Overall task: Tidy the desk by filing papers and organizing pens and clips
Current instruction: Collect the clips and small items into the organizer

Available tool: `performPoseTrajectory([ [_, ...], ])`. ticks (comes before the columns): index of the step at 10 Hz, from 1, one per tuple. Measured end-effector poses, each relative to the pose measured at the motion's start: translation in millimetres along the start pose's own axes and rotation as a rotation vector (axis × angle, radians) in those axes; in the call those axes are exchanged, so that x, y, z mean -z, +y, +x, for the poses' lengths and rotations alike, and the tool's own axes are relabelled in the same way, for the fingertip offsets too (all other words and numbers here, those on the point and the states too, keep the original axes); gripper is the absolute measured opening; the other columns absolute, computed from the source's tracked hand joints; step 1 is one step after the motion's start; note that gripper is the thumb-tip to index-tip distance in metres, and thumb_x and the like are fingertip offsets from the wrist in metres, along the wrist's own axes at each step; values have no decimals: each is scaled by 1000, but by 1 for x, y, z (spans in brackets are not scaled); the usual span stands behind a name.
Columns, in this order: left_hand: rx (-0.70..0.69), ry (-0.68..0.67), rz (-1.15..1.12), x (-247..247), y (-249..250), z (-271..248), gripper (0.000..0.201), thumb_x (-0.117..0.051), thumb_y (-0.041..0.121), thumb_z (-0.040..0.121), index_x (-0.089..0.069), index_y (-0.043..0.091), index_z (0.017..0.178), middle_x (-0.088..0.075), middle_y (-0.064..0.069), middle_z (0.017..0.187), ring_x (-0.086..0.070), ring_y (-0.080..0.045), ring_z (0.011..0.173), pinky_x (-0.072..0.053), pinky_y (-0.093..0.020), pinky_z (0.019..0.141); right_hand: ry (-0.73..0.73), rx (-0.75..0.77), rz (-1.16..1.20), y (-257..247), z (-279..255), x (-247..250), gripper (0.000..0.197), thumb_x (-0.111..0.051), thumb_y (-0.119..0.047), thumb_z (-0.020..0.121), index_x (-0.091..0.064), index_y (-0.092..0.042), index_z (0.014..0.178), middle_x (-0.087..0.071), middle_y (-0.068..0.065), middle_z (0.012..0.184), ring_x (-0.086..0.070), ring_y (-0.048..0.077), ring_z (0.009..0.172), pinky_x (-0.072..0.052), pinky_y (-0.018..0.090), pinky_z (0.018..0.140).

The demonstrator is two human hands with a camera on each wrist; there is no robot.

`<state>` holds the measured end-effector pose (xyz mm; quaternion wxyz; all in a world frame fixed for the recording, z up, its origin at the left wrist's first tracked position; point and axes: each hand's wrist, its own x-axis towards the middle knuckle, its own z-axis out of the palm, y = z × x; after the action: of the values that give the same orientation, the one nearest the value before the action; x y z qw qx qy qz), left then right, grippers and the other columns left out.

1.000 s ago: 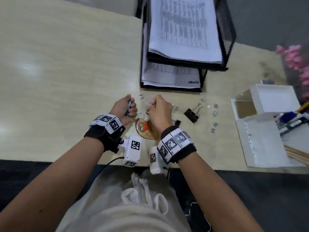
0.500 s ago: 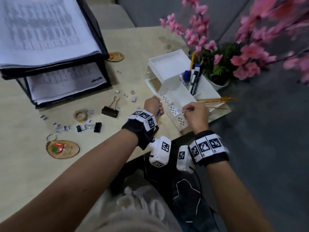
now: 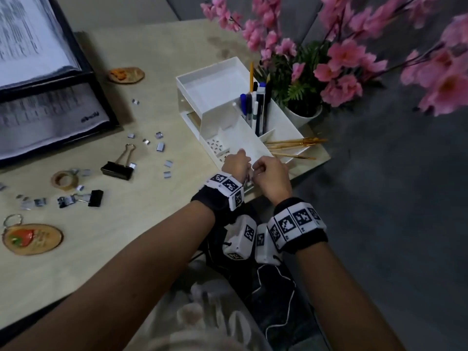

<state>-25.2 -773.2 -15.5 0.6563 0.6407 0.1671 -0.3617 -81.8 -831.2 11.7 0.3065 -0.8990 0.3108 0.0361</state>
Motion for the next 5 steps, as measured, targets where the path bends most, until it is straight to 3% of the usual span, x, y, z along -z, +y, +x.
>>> performPoseTrajectory([
  [1,12,-27,-76,4,4,-5,39,-28,23,100,-43,15,65,-50,-4,67,-47,-17,60,-42,-31,71,-22,-19,61,5,-1,1,18,-59,6,78,-64,-2,94,-58,8,85,-60,26,94,-43,25,78],
  [2,-22,-68,-49,10,10,-11,31,-32,29,95,-37,20,66,-46,-5,74,-47,-17,65,-43,-28,65,19,-48,115,8,-2,3,21,-56,9,77,-60,-1,95,-59,9,90,-55,20,86,-41,22,74],
  [3,-33,-51,-29,19,11,-5,34,-31,28,97,-38,19,65,-45,-2,70,-44,-15,60,-39,-26,60,158,-24,140,4,-3,4,20,-49,10,79,-60,0,93,-64,14,95,-57,23,86,-45,28,80],
  [4,-44,-26,-75,40,20,-5,36,-28,23,100,-39,17,66,-43,0,69,-42,-11,59,-32,-23,57,226,55,160,-14,-3,2,18,-48,7,82,-60,-1,93,-59,6,86,-52,16,82,-42,25,79],
  [5,-19,0,-187,75,26,-9,34,-28,28,99,-45,17,72,-58,0,68,-52,-13,65,-32,-26,62,193,157,195,-43,2,-12,18,-45,5,82,-60,-2,91,-57,4,83,-51,17,81,-42,26,77],
])
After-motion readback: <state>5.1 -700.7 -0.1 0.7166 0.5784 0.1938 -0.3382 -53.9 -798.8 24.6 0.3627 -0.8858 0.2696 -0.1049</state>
